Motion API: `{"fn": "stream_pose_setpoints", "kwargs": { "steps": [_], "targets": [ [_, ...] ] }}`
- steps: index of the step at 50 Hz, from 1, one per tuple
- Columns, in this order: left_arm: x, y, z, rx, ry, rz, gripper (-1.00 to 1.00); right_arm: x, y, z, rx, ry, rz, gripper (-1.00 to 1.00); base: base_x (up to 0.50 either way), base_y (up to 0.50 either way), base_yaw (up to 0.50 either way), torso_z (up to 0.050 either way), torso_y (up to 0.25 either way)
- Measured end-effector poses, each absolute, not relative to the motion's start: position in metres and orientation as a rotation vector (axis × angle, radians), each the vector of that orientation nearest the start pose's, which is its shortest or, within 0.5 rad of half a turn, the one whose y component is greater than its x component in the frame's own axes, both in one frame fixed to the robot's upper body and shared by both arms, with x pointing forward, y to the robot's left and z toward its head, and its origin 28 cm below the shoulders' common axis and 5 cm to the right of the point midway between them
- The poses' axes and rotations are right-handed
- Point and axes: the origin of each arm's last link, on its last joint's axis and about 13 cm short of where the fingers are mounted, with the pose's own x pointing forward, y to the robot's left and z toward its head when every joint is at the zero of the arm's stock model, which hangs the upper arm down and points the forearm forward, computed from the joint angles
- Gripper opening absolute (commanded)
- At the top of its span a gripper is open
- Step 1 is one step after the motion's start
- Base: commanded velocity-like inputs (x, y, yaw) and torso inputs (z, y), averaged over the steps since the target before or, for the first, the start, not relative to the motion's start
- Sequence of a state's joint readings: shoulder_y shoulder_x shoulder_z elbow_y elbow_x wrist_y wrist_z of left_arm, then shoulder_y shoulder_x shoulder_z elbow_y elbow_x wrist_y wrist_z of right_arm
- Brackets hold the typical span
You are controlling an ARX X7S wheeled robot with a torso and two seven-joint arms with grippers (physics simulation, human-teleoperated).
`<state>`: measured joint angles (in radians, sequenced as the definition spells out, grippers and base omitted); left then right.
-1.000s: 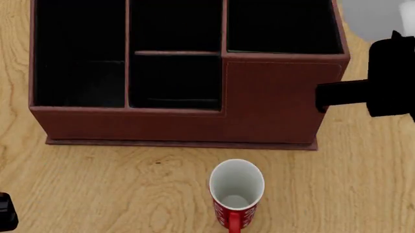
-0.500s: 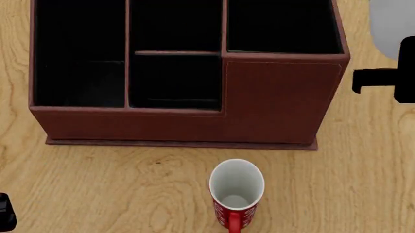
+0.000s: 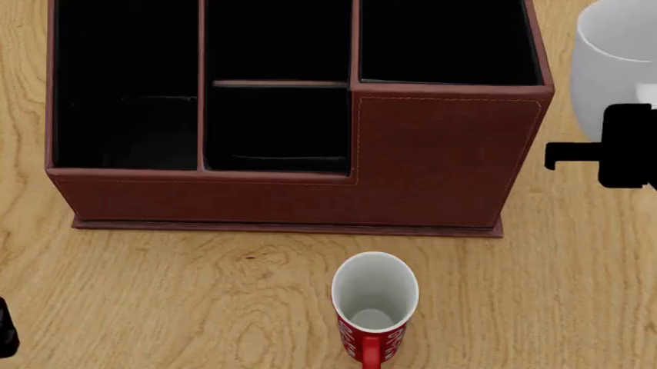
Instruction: Pick up the white mug and place it to the right of the caddy.
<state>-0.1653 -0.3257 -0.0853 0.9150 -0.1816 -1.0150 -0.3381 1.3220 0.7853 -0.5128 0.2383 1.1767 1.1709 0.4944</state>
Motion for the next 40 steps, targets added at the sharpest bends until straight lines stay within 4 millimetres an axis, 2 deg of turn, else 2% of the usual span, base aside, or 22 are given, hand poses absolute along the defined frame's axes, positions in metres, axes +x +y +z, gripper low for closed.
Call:
{"fn": "stream_pose_setpoints", "kwargs": {
  "steps": [27,40],
  "targets": [
    [0.177,0.26,0.174,0.226,-0.111,0.339,1.0,0.362,-0.233,0.226,-0.082,0.491,-0.183,-1.0,0.0,0.0,0.0,0.0,0.0],
    [0.176,0.26,0.173,0.235,-0.106,0.348,1.0,0.376,-0.231,0.205,-0.082,0.512,-0.177,-1.0,0.0,0.0,0.0,0.0,0.001]
  ]
}}
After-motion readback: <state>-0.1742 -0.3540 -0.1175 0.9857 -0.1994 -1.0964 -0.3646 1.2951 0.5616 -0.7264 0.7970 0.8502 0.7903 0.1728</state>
